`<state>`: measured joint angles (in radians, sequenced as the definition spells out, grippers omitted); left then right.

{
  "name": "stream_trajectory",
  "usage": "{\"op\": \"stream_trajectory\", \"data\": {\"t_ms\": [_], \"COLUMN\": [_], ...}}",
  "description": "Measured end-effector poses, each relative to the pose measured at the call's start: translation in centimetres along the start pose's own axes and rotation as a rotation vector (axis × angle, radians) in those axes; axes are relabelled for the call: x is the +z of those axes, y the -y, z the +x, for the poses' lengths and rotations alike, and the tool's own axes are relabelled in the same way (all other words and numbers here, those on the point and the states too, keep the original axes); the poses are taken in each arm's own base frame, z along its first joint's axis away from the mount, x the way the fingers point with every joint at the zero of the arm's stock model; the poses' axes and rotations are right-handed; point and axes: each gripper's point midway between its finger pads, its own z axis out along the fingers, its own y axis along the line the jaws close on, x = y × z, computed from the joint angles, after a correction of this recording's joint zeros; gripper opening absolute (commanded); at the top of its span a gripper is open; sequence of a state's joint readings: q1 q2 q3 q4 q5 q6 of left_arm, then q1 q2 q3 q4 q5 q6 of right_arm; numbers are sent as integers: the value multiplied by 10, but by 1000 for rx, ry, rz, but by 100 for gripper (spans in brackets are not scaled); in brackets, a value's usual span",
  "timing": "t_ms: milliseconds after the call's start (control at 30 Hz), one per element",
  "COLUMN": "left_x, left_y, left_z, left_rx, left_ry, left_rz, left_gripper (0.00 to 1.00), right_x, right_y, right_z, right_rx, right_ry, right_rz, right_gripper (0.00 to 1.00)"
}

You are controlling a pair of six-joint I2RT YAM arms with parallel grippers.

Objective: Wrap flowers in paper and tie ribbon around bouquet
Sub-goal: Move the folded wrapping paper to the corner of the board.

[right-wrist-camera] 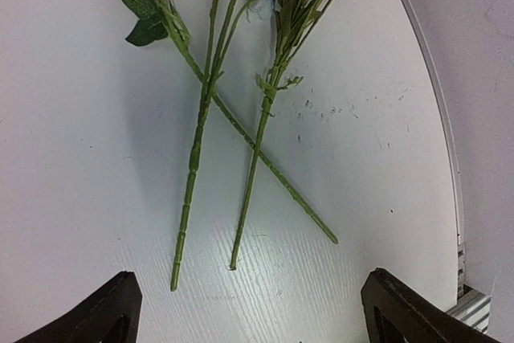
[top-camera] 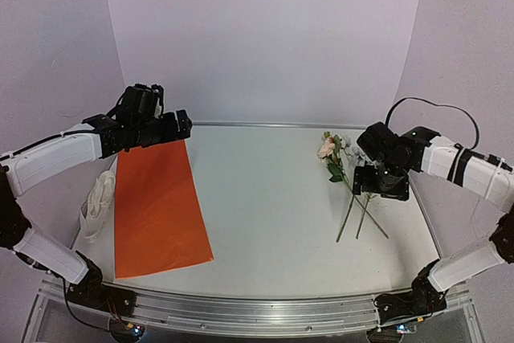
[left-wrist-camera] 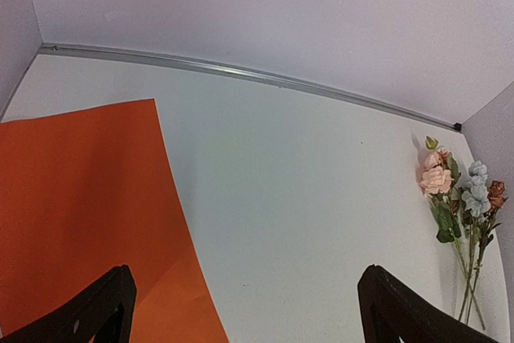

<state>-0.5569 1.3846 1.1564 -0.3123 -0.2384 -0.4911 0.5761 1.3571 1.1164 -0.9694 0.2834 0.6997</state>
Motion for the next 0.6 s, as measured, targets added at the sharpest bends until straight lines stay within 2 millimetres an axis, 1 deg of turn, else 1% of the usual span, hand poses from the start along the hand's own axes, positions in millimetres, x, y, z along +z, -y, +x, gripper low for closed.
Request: {"op": "stream_trajectory", "data": {"t_ms": [133, 200, 267, 333, 367, 433, 500, 567, 600], "left_x": [12, 20, 30, 40, 45, 50, 48, 43, 41], "left_y": [-7, -16, -32, -54, -69, -105, -138, -160, -168], "left_z": [13, 21, 33, 49, 58, 82, 104, 118, 122], "left_rx": [-19, -47, -92, -150, -184, -263, -327, -367, -378], "left_ry": [-44, -69, -102, -139, -159, -204, -237, -252, -256], "left_rz": [-26, -43, -78, -131, -163, -242, -327, -394, -420], "left_gripper": [100, 100, 100, 100, 100, 100, 100, 100, 100], "right_x": [13, 18, 21, 24, 25, 27, 29, 30, 30], "right_y": [-7, -12, -18, -25, -29, -35, -42, -48, -51], "right_z": [10, 15, 19, 21, 23, 26, 29, 32, 33], "right_rx": [-1, -1, 4, 10, 10, 5, -6, -18, -24], "right_ry": [-70, -101, -128, -147, -157, -175, -194, -206, -210], "right_rz": [-1, -13, -34, -60, -72, -88, -103, -119, -125], "right_gripper": [98, 98, 98, 98, 98, 98, 98, 98, 98]}}
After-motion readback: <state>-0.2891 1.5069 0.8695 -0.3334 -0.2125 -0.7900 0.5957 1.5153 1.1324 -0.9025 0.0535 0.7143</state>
